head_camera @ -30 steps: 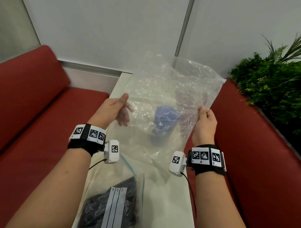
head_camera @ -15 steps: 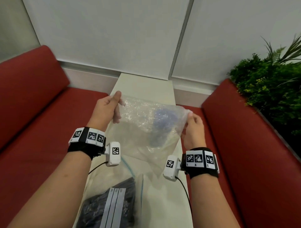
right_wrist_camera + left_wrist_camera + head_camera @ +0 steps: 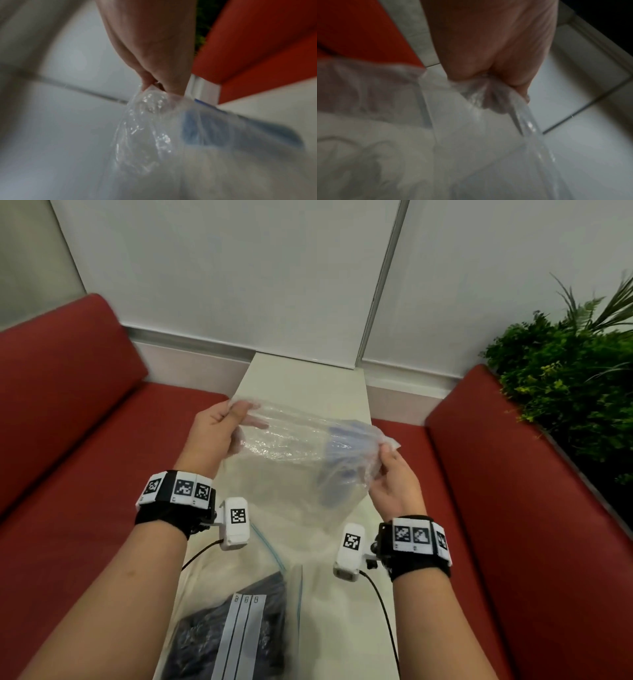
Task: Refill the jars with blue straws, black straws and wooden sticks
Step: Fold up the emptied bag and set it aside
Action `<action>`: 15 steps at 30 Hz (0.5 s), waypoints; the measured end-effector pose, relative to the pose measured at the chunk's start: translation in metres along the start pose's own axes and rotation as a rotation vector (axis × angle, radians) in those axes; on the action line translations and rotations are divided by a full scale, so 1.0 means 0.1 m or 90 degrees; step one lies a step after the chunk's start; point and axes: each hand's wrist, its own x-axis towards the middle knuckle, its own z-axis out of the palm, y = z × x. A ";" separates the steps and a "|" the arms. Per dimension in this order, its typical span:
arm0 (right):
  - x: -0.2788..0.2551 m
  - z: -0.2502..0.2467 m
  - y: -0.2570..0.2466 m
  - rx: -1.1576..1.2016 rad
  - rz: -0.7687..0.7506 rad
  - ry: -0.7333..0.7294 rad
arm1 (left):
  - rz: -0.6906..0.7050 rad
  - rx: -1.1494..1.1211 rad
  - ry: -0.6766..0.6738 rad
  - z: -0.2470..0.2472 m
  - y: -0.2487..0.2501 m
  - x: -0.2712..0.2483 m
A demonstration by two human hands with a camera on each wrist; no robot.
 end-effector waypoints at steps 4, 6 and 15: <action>-0.03 0.06 -0.06 0.006 0.001 -0.068 | -0.052 0.021 0.052 -0.12 -0.11 0.03; -0.05 0.11 -0.08 -0.060 -0.037 -0.053 | -0.070 0.040 0.070 -0.13 -0.15 0.03; -0.03 0.18 0.02 -0.230 -0.165 -0.016 | -0.054 0.088 0.067 -0.01 -0.18 -0.03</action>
